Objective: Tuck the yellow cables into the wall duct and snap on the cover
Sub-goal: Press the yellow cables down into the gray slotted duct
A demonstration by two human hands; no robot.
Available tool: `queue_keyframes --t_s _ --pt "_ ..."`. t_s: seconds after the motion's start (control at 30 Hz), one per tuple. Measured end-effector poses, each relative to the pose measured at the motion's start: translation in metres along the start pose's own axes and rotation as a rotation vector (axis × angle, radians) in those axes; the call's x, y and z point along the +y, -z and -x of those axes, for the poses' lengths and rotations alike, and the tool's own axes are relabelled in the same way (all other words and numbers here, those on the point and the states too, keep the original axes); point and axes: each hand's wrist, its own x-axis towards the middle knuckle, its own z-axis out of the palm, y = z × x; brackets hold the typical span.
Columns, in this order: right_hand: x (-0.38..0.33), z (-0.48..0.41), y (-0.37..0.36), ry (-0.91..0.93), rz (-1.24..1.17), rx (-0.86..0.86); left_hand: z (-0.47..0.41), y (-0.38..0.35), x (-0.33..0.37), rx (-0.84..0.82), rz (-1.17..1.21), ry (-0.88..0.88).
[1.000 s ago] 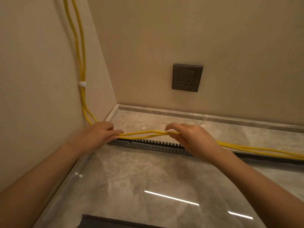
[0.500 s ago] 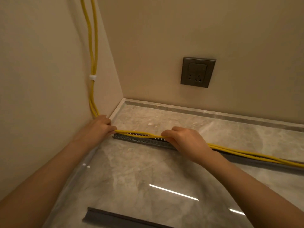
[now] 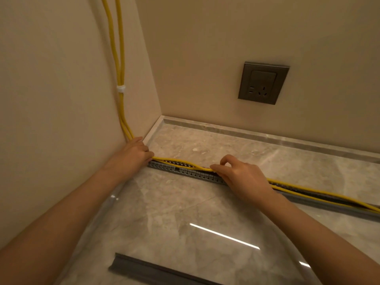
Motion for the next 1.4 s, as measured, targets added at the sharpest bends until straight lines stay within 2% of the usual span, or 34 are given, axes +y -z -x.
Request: queue_keyframes --t_s 0.2,0.27,0.4,0.6,0.73,0.93,1.03,1.23,1.4 --pt "-0.003 0.005 -0.001 0.013 0.149 0.131 0.012 -0.010 0.001 0.053 -0.030 -0.014" --pt "-0.001 0.012 -0.005 0.006 0.098 0.078 0.016 -0.012 0.005 -0.049 0.015 0.043" --pt "0.003 0.026 -0.019 -0.041 -0.020 -0.137 0.017 -0.009 0.014 -0.239 0.023 0.141" --pt "-0.004 0.030 -0.028 -0.127 0.003 -0.138 0.013 -0.010 0.024 -0.317 -0.035 0.135" --pt "-0.007 0.029 -0.028 -0.170 -0.040 -0.114 0.014 -0.008 0.033 -0.265 0.071 0.136" --pt "-0.011 0.034 -0.032 -0.142 0.039 -0.092 0.010 0.000 0.095 -0.030 0.290 0.126" --pt "-0.010 0.034 -0.033 -0.137 0.033 -0.097 0.005 0.001 0.116 0.037 0.348 0.215" --pt "-0.010 0.034 -0.034 -0.136 0.015 -0.089 -0.001 -0.001 0.127 0.061 0.388 0.322" --pt "-0.010 0.034 -0.031 -0.127 -0.048 -0.082 -0.017 0.011 0.142 0.131 0.282 0.372"
